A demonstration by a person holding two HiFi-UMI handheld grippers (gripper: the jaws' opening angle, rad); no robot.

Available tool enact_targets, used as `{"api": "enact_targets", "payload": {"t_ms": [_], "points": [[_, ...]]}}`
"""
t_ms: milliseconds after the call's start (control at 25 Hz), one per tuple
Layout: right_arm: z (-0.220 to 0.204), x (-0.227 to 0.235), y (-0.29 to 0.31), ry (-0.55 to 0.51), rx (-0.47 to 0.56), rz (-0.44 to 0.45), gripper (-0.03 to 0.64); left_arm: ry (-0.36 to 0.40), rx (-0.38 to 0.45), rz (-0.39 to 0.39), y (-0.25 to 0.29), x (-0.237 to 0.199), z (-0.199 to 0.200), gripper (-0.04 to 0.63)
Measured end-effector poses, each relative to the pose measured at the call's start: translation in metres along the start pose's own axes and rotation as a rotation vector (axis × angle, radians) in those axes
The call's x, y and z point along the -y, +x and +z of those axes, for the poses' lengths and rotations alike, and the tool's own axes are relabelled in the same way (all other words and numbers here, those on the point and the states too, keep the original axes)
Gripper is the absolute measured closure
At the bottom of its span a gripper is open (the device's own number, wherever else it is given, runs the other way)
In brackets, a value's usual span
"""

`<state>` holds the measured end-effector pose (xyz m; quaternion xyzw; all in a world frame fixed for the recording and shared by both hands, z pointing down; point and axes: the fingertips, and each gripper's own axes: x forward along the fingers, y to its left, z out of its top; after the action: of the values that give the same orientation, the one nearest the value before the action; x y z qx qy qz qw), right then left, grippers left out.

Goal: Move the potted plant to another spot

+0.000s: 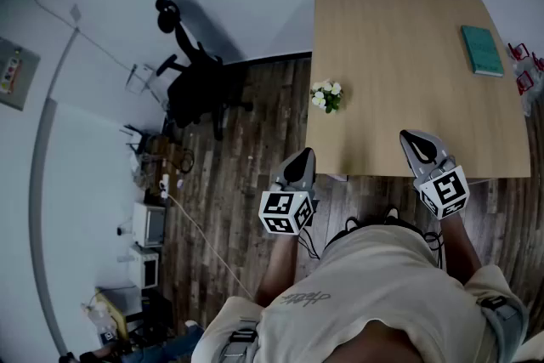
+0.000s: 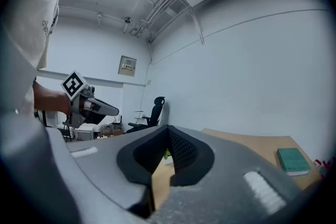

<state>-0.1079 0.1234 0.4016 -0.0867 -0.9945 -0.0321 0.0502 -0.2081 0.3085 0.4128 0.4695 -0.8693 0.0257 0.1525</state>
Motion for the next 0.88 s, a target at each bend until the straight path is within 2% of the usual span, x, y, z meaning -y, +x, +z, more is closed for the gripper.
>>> {"api": "enact_targets", "payload": {"t_ms": [280, 600, 760, 880], "points": [[-0.009, 0.017, -0.019, 0.032, -0.003, -0.021, 0.615, 0.003, 0.021, -0.006, 0.007, 0.018, 0.0, 0.581], [0.004, 0.025, -0.021, 0.054, 0.053, -0.045, 0.615, 0.011, 0.045, 0.01, 0.003, 0.019, 0.01, 0.581], [0.005, 0.021, -0.017, 0.055, 0.061, -0.028, 0.615, 0.002, 0.05, 0.021, -0.002, 0.014, 0.009, 0.581], [0.005, 0.017, -0.016, 0.053, 0.058, -0.022, 0.615, -0.016, 0.072, -0.004, -0.004, 0.015, 0.011, 0.534]]}}
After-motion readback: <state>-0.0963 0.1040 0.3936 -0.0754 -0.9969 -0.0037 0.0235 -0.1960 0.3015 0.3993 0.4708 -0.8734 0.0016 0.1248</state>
